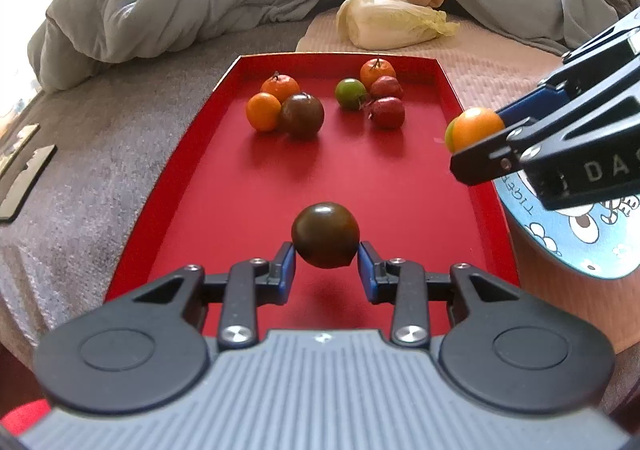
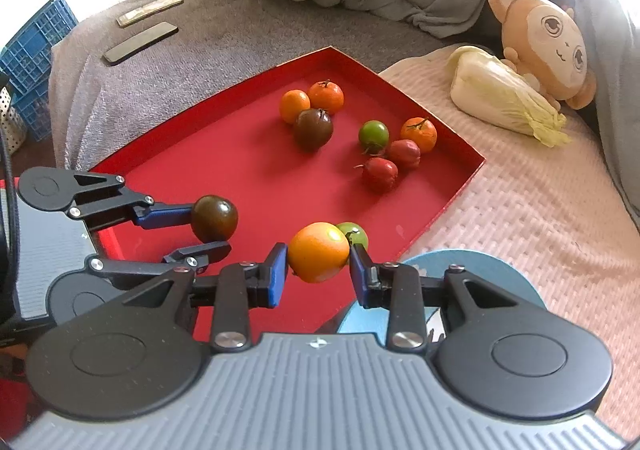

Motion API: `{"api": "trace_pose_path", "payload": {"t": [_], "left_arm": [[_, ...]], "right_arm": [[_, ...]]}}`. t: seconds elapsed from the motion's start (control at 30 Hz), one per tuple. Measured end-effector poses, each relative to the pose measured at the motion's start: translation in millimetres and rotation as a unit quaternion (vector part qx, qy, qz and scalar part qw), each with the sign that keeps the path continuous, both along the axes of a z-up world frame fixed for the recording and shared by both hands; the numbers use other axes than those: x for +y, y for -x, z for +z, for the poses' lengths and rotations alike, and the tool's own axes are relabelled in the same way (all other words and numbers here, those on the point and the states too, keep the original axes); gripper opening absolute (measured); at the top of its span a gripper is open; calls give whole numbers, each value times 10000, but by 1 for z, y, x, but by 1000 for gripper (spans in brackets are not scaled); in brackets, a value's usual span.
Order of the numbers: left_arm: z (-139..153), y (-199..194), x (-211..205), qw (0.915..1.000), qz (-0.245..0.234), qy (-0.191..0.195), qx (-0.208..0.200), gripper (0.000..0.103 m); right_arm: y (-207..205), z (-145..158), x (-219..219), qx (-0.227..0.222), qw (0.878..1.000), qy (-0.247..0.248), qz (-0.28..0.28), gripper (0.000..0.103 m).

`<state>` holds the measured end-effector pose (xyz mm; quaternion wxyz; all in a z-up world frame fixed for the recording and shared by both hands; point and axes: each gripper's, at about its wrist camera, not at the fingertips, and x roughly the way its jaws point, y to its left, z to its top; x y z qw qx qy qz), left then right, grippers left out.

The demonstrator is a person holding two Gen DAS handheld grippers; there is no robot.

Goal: Organize fruits
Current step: 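Carry the dark tomato in the left gripper and orange tomato in the right to the tiger plate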

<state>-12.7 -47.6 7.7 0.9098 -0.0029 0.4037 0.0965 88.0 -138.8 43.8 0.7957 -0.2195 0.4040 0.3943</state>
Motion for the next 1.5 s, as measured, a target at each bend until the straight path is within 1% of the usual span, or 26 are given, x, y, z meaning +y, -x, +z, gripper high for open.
{"api": "trace_pose_path", "payload": {"t": [0.33,0.63,0.83,1.07,1.33,1.5], "left_arm": [[2,2,-20,9999,-146,-37,17,37],[4,4,-26,9997,-219,-63,9,37],[9,5,-28,9997,-241,-39,-15,37],[17,5,-39,9993,-349,-120,-96,37],[22,1,-50,9987,-480,-132,-137,37],[24,-2,-61,9981,-572,-112,-177,37]], "right_arm": [[4,6,-15,21,9999,-110,-68,39],[5,10,-29,16,9998,-176,-105,39],[6,14,-30,-1,9997,-218,-113,39],[7,19,-34,-45,9994,-295,-185,39],[2,24,-50,-106,9982,-362,-468,39],[-2,22,-66,-208,9960,-257,-825,39]]}}
